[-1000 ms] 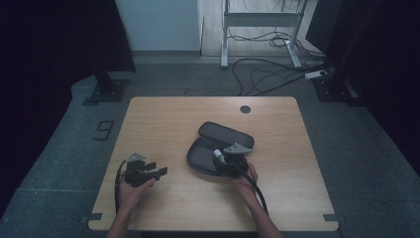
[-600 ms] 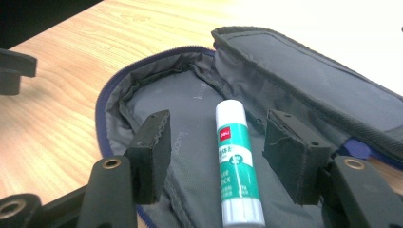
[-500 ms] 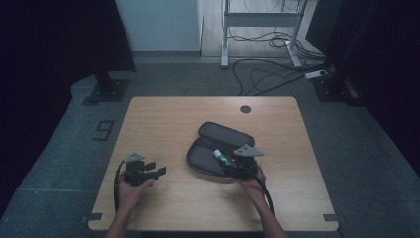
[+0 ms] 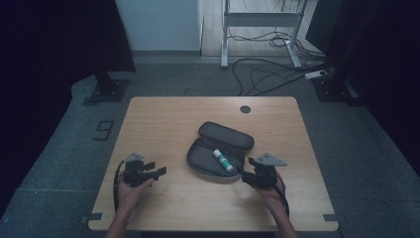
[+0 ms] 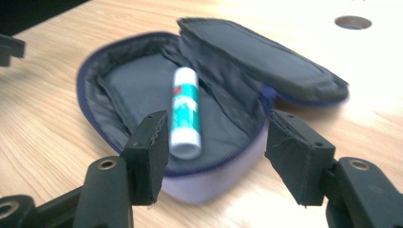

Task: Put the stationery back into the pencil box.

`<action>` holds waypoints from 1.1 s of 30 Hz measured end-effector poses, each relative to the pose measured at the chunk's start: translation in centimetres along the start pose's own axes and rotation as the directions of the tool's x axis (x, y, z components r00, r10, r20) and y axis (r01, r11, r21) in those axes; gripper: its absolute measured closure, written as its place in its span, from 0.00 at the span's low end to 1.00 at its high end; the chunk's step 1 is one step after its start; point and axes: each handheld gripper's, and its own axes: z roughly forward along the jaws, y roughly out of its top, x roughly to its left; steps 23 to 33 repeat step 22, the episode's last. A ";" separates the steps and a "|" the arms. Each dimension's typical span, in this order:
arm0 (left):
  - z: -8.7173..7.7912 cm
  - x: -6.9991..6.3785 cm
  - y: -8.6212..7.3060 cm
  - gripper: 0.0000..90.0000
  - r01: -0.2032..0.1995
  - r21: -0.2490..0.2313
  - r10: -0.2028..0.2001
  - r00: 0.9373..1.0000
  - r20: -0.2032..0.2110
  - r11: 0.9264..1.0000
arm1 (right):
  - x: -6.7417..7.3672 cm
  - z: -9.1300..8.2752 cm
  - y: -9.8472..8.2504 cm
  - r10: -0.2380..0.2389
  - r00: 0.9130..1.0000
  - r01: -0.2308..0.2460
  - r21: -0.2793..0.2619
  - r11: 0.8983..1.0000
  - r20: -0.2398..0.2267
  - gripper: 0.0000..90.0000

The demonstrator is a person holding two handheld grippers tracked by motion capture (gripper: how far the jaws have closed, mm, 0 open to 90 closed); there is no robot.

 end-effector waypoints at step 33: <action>0.4 -0.1 -0.1 0.39 -0.004 0.018 0.004 1.000 -0.001 1.000 | -2.6 -0.6 -2.4 0.028 0.998 -0.030 0.036 0.999 0.062 0.41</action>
